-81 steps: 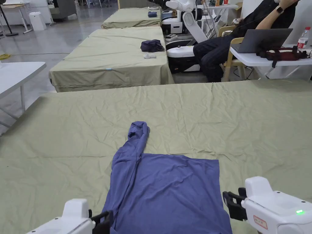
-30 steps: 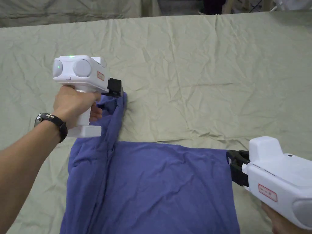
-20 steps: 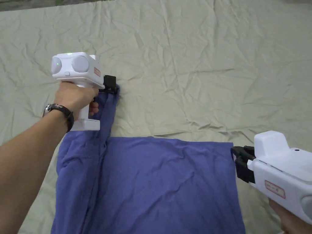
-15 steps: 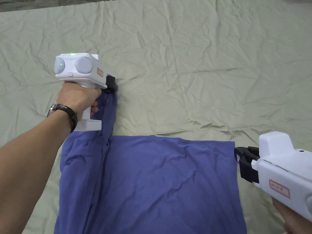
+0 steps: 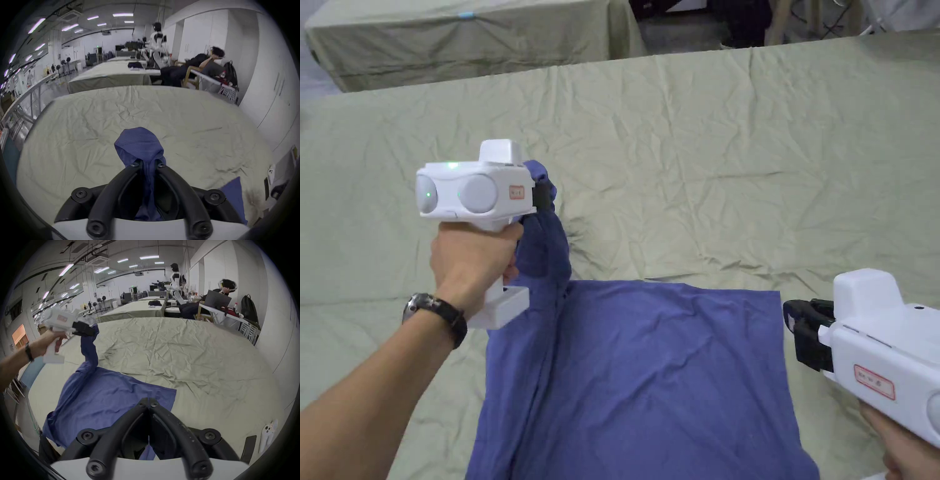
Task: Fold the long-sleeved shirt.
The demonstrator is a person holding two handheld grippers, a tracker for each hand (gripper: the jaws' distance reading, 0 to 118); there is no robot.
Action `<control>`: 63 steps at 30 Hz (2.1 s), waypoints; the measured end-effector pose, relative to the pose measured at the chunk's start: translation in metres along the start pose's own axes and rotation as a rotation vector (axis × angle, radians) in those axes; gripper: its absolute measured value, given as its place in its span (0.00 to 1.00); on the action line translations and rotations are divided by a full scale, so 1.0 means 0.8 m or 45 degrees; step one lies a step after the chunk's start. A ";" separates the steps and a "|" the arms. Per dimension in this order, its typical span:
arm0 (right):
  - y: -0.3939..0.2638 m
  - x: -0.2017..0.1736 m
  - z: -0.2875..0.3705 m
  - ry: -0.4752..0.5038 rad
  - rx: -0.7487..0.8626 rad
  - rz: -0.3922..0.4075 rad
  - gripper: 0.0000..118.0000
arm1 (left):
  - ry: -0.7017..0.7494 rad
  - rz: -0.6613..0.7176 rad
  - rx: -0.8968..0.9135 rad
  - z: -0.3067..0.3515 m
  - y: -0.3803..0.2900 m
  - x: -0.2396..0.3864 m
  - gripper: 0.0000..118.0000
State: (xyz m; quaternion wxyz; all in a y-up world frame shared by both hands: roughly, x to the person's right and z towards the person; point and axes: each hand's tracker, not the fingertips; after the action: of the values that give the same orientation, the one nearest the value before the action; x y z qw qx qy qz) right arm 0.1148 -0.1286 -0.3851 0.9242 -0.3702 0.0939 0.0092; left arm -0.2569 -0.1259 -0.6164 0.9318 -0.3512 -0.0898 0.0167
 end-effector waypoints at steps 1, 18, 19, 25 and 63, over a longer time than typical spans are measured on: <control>-0.003 -0.004 0.009 0.006 0.011 0.001 0.01 | 0.002 0.004 0.043 0.023 -0.017 0.002 0.09; -0.058 -0.047 0.078 0.070 0.057 0.004 0.01 | 0.045 0.152 -0.139 0.085 -0.234 -0.003 0.10; -0.059 -0.046 0.078 0.070 0.053 0.000 0.01 | 0.048 0.143 -0.152 0.083 -0.235 -0.004 0.10; -0.061 -0.042 0.073 0.072 0.037 -0.012 0.01 | 0.033 0.149 -0.209 0.088 -0.243 -0.008 0.61; -0.073 -0.051 0.047 0.103 -0.013 -0.007 0.01 | -0.045 0.038 -0.268 0.156 -0.156 -0.050 0.06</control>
State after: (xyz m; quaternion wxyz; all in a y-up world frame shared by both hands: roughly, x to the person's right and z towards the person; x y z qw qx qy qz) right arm 0.0857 -0.1432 -0.3108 0.9178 -0.3751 0.1301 -0.0077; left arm -0.3224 -0.1424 -0.4486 0.8877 -0.4481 -0.1022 0.0270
